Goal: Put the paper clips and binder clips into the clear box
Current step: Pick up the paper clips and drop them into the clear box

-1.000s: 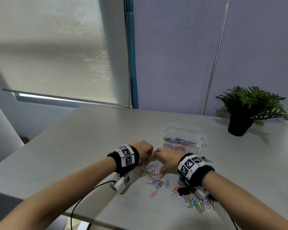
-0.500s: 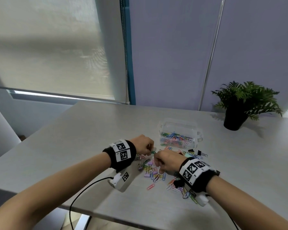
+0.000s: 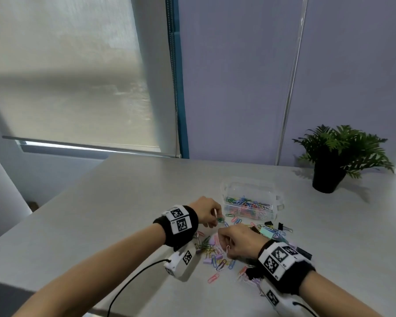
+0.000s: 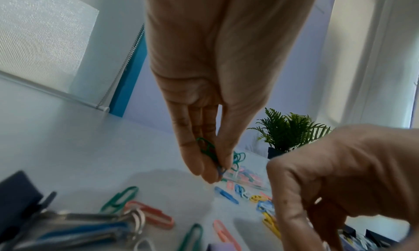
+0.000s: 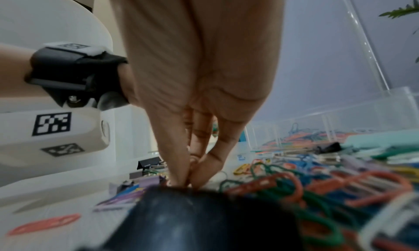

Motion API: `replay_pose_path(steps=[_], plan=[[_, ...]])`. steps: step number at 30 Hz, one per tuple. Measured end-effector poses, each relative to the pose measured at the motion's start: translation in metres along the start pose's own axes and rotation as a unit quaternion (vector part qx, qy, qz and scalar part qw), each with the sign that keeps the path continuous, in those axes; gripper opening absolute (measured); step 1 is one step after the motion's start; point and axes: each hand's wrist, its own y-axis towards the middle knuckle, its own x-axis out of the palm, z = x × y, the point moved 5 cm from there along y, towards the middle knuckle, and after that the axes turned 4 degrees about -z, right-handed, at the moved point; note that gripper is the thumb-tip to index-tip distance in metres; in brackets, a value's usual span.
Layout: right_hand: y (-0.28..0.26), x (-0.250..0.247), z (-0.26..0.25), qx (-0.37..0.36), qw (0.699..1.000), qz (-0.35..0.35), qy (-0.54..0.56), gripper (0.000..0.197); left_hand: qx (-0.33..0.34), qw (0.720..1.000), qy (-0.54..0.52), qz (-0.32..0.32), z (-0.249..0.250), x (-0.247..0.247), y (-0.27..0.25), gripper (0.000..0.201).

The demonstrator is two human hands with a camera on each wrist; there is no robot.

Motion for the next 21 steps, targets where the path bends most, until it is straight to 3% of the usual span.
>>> replay_pose_path(steps=[5,9,12,14,17,21], plan=[[-0.010,-0.022,0.011,0.016,0.994,0.054,0.093,0.026,0.023,0.998,-0.043,0.048,0.016,-0.021,0.019,0.022],[-0.020,-0.077,0.038,0.017,0.978,0.135,0.160,0.025,0.048,0.995,-0.031,0.079,0.038,-0.046,0.040,0.022],[-0.019,-0.116,0.069,0.051,0.942,0.246,0.220,0.024,0.042,0.996,-0.013,0.082,0.054,-0.053,0.057,0.024],[-0.012,-0.126,0.085,0.069,0.920,0.274,0.272,0.024,0.033,0.997,0.005,0.066,0.060,-0.049,0.066,0.027],[-0.001,-0.124,0.102,0.100,0.921,0.254,0.277,0.025,0.028,0.998,0.045,0.037,0.061,-0.037,0.070,0.035],[0.001,-0.107,0.105,0.133,0.966,0.165,0.146,0.013,0.063,0.995,0.073,0.038,0.059,-0.032,0.052,0.034]])
